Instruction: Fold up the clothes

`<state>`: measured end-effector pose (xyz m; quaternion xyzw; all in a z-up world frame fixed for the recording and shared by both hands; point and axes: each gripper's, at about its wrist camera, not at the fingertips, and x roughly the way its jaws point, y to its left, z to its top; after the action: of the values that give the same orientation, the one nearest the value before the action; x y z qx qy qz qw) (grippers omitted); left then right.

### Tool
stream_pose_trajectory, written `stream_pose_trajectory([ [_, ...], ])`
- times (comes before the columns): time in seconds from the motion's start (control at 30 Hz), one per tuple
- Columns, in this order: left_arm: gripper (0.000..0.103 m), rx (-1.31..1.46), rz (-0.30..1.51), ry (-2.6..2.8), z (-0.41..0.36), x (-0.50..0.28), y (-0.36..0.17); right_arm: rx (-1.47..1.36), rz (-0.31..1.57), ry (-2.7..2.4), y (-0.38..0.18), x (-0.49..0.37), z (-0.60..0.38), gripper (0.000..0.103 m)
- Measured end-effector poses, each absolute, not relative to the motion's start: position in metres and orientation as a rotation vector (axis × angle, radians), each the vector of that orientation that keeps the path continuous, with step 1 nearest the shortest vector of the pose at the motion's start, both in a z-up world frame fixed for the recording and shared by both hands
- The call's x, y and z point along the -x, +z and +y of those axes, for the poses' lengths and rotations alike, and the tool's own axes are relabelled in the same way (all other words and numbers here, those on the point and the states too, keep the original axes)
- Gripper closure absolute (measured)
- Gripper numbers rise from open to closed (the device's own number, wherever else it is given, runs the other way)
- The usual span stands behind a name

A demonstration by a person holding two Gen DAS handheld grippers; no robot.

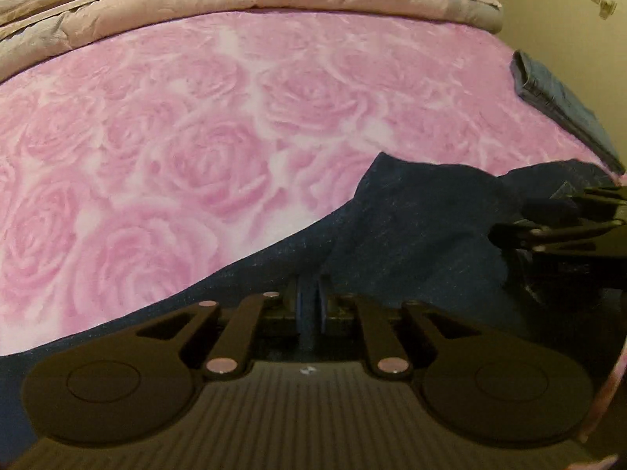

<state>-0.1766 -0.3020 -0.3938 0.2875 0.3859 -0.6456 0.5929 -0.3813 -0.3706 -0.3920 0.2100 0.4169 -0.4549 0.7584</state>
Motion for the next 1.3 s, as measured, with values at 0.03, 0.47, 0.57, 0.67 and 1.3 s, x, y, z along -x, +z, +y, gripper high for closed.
stream_pose_trajectory([
  [0.03, 0.095, -0.644, 0.908, -1.49, -0.296, 0.172, -0.389, -0.471, 0.898, -1.005, -0.386, 0.389, -0.365, 0.048],
  [0.47, 0.096, -0.547, 0.956, -1.481, -0.18, 0.14, -0.391, -0.565, 0.82, -1.2, -0.38, 0.48, -0.272, 0.048],
  [0.57, 0.095, -0.491, 0.953, -1.516, -0.179, 0.138, -0.386, -0.523, 0.716, -1.244, -0.36, 0.471, -0.257, 0.048],
  [0.67, 0.095, -0.464, 0.898, -1.577, -0.17, 0.142, -0.39, -0.529, 0.669, -1.22, -0.37, 0.465, -0.237, 0.048],
  [1.3, 0.095, -0.336, 0.658, -1.47, -0.04, 0.13, -0.37, -0.482, 0.449, -1.357, -0.369, 0.437, -0.138, 0.047],
])
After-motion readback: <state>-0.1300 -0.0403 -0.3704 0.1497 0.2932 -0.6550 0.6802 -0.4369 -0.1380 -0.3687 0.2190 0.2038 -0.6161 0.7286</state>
